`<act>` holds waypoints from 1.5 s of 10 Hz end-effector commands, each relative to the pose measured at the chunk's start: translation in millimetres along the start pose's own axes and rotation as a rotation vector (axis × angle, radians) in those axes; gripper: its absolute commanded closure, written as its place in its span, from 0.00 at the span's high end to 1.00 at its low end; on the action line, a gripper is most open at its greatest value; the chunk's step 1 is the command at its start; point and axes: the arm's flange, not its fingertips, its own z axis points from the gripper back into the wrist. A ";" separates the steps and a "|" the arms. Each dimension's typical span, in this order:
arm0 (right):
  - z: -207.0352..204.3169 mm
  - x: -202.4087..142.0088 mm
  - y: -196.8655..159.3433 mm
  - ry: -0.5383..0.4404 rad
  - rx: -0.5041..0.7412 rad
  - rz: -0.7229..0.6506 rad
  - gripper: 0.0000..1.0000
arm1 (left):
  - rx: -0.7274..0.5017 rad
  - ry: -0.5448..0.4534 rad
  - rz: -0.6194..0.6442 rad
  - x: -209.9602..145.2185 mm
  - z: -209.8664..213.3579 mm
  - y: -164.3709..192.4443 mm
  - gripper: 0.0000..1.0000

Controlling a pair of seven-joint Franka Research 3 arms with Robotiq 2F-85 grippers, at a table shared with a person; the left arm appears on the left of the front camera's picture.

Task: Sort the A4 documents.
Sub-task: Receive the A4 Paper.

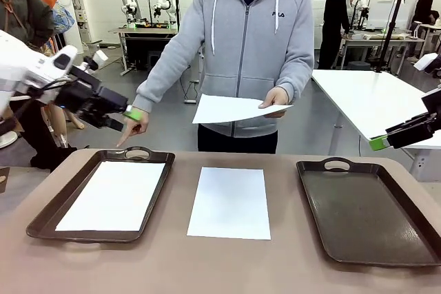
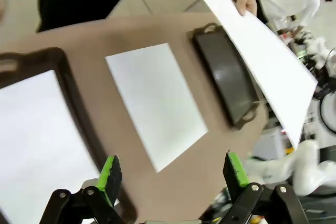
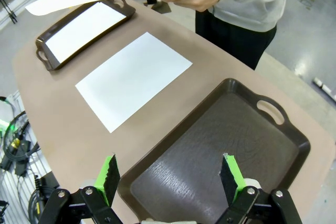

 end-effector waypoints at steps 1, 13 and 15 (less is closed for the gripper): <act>-2.0 -1.1 -1.0 -0.007 0.017 -0.002 1.00 | -0.161 -0.030 0.221 22.2 -28.7 7.2 1.00; -2.0 -1.1 -1.0 -0.007 0.017 -0.002 1.00 | -0.681 0.079 0.561 45.7 -134.5 -6.9 1.00; -2.0 -1.1 -1.0 -0.007 0.017 -0.002 1.00 | -0.702 0.091 0.571 51.8 -148.7 -8.4 1.00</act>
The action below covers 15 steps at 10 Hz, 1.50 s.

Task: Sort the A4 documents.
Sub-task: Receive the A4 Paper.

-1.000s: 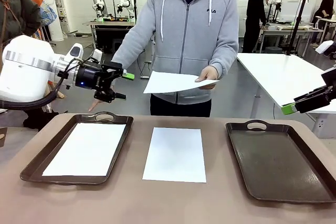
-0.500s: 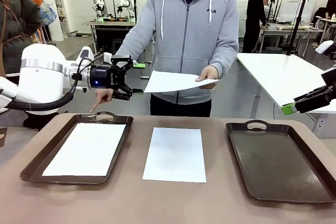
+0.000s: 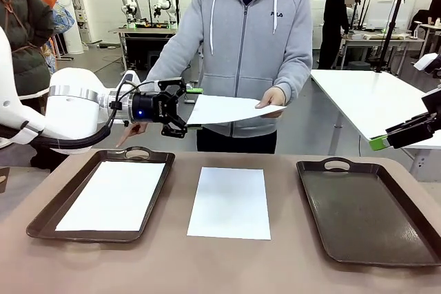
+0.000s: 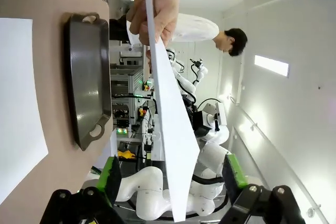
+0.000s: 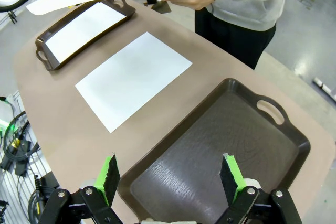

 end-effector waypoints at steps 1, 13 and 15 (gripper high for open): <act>-2.0 -1.0 -0.9 -0.007 0.017 -0.002 1.00 | -0.021 0.007 0.032 15.8 -8.0 -1.8 1.00; -2.0 -1.0 -0.9 -0.007 0.017 -0.002 1.00 | 0.043 0.004 -0.004 22.5 -3.0 -2.5 0.20; -2.0 -1.0 -0.9 -0.007 0.017 -0.002 1.00 | 0.052 0.011 -0.010 23.0 -1.0 -2.4 0.00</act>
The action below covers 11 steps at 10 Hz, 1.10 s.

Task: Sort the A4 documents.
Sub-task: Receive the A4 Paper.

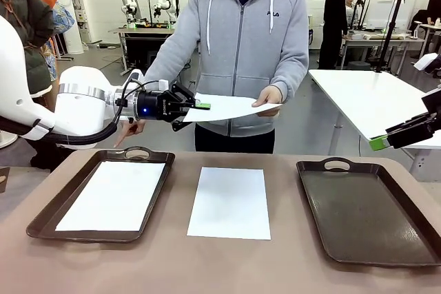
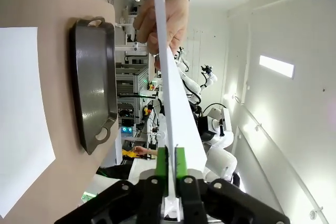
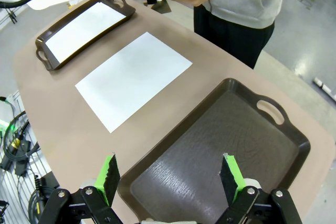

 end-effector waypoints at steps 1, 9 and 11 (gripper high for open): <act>-2.0 -1.0 -0.9 -0.007 0.017 -0.002 1.00 | 0.025 -0.001 -0.016 1.8 2.1 -5.5 0.00; -2.0 -1.0 -0.9 -0.007 0.017 -0.002 1.00 | 0.029 -0.016 -0.063 1.3 3.1 -6.0 0.00; -2.0 -1.0 -0.9 -0.007 0.017 -0.002 1.00 | 0.008 -0.009 -0.023 1.0 2.7 -3.8 0.00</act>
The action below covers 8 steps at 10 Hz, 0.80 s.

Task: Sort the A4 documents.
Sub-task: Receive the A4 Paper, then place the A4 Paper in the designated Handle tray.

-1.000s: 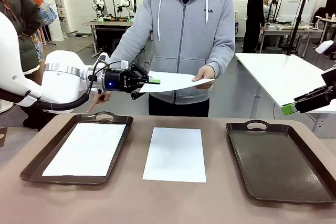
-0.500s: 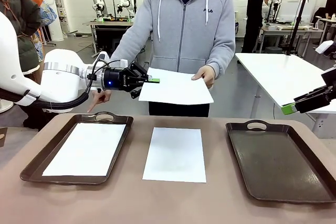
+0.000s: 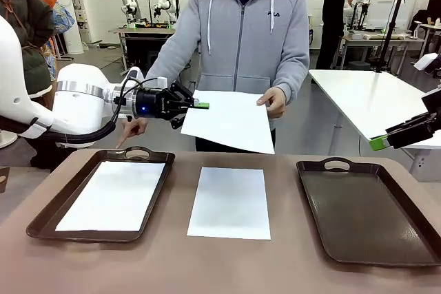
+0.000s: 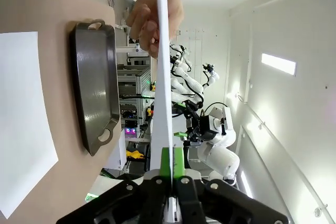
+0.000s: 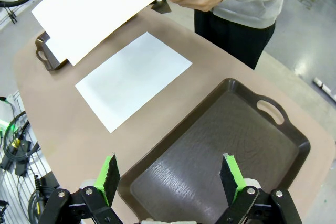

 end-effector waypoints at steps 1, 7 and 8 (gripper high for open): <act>-2.0 -1.0 -0.9 -0.007 0.017 -0.002 1.00 | 0.000 -0.007 0.003 0.7 -0.7 0.7 0.00; -2.0 -1.0 -0.9 -0.007 0.017 -0.002 1.00 | 0.000 -0.007 0.003 0.7 -0.7 0.7 0.00; -2.0 -1.0 -0.9 -0.007 0.017 -0.002 1.00 | 0.000 -0.007 0.003 0.7 -0.7 0.7 0.00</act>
